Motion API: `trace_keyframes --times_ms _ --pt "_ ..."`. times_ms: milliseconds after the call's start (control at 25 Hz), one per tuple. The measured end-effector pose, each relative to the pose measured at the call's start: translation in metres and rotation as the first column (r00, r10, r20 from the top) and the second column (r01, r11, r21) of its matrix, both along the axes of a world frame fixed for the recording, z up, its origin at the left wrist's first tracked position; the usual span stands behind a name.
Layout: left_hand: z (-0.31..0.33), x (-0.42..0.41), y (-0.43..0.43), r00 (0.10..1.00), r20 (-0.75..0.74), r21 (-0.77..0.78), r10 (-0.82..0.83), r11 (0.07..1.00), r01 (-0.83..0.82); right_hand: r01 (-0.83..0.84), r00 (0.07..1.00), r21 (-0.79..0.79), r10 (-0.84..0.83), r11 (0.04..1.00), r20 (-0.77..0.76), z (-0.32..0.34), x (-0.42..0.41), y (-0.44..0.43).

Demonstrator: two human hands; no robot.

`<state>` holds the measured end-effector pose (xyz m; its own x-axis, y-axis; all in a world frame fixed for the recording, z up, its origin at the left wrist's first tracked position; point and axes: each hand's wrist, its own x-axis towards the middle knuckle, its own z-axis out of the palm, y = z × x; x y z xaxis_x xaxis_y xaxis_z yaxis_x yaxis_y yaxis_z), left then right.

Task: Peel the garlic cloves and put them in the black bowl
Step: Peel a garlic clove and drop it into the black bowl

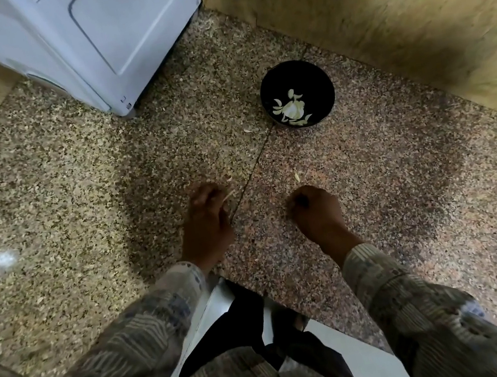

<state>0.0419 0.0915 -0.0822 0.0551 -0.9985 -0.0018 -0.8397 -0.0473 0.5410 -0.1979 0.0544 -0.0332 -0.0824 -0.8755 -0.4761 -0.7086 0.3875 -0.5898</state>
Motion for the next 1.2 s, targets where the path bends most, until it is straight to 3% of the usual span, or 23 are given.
trace_keyframes --times_ms 160,240,360,440,600,720,840,920,960,1000,1040,1080,1200 --pt "-0.014 -0.044 0.031 0.998 -0.023 0.014 0.059 0.998 -0.059 -0.019 0.999 -0.054 0.017 0.998 -0.032 -0.005 0.007 -0.004" --pt "-0.011 -0.076 0.037 0.989 -0.009 0.052 0.145 0.988 -0.144 0.001 1.0 -0.039 0.0 0.999 0.029 -0.01 0.005 0.0" --pt "-0.003 -0.112 0.047 0.998 -0.036 0.03 0.053 0.998 -0.052 0.255 0.941 0.068 -0.264 0.964 0.213 -0.013 -0.008 0.005" --pt "0.003 -0.1 0.042 0.994 -0.113 -0.047 0.006 0.999 -0.011 0.312 0.924 0.077 -0.321 0.947 0.206 -0.017 -0.022 0.009" --pt "0.002 -0.03 -0.021 0.978 -0.092 -0.054 0.187 0.98 -0.192 0.385 0.896 0.021 -0.379 0.923 0.23 -0.019 -0.055 0.014" --pt "-0.01 -0.025 -0.04 0.997 0.019 0.009 0.073 0.997 -0.073 0.341 0.938 -0.143 -0.326 0.929 0.122 -0.013 -0.075 0.022" --pt "-0.023 -0.073 -0.003 0.999 0.031 -0.056 -0.008 0.998 0.01 0.322 0.937 -0.186 -0.285 0.928 0.202 -0.02 -0.084 0.035" --pt "-0.022 -0.099 0.024 0.989 -0.141 -0.119 0.039 0.991 -0.056 0.398 0.878 -0.118 -0.34 0.91 0.338 -0.023 -0.087 0.038" --pt "-0.015 -0.104 0.035 0.943 -0.308 -0.103 0.123 0.981 -0.162 0.409 0.864 -0.095 -0.352 0.908 0.359 -0.022 -0.089 0.038" --pt "-0.007 -0.106 0.045 0.829 -0.502 -0.033 0.245 0.953 -0.301 0.393 0.876 -0.09 -0.342 0.915 0.341 -0.024 -0.094 0.04" --pt "-0.001 -0.107 0.058 0.733 -0.594 0.036 0.331 0.922 -0.386 0.365 0.894 -0.098 -0.319 0.926 0.314 -0.022 -0.097 0.044" --pt "0.002 -0.11 0.074 0.72 -0.594 0.061 0.359 0.912 -0.405 0.334 0.911 -0.105 -0.292 0.937 0.292 -0.023 -0.098 0.05" --pt "-0.009 -0.133 0.134 0.956 -0.235 -0.075 0.178 0.977 -0.201 0.304 0.933 -0.152 -0.262 0.941 0.245 -0.029 -0.096 0.074"
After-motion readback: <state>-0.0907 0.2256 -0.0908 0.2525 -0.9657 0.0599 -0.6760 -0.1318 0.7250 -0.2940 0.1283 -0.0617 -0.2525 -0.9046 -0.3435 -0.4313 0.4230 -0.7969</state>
